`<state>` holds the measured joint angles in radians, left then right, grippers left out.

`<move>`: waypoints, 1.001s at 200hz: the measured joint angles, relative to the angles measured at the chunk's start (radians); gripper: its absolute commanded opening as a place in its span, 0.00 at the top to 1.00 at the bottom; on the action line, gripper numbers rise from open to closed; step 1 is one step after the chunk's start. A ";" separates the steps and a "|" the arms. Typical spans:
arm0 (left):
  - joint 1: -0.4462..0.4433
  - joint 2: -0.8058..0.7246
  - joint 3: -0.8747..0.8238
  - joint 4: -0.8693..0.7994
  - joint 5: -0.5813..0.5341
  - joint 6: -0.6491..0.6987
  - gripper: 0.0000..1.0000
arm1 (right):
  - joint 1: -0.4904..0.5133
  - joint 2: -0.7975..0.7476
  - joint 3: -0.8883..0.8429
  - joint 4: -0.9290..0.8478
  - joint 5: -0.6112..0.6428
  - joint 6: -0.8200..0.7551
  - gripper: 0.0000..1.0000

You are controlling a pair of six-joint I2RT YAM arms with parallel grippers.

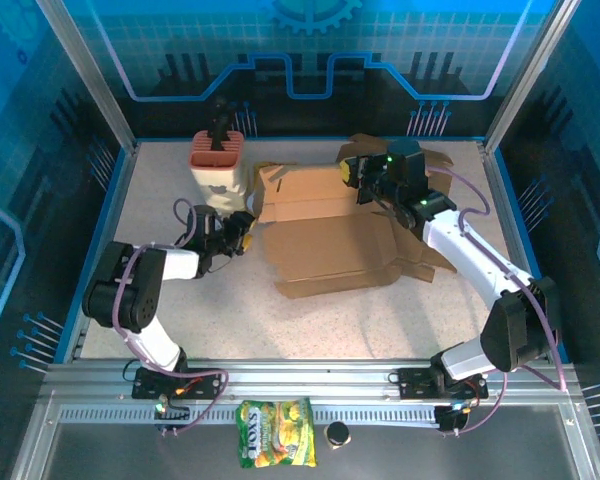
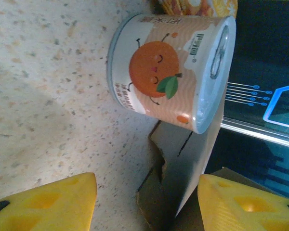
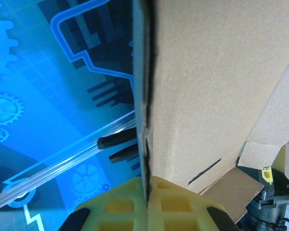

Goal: Fold the paper box

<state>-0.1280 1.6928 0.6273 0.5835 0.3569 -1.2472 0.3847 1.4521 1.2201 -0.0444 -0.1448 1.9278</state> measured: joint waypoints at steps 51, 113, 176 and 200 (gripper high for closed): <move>-0.071 0.002 0.005 0.112 0.003 -0.038 0.43 | -0.004 0.000 0.000 0.010 0.007 0.014 1.00; -0.096 -0.035 -0.060 0.163 -0.019 -0.056 0.41 | -0.014 0.003 0.000 0.031 0.007 0.022 1.00; -0.099 -0.222 -0.069 -0.193 -0.054 0.023 0.41 | -0.014 0.058 -0.005 0.084 -0.030 -0.077 1.00; -0.095 -0.395 -0.069 -0.471 -0.090 0.081 0.42 | -0.005 0.077 -0.030 0.095 -0.045 -0.126 1.00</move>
<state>-0.2234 1.2980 0.5579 0.1127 0.2665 -1.1664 0.3798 1.5288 1.1904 0.0509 -0.1894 1.8015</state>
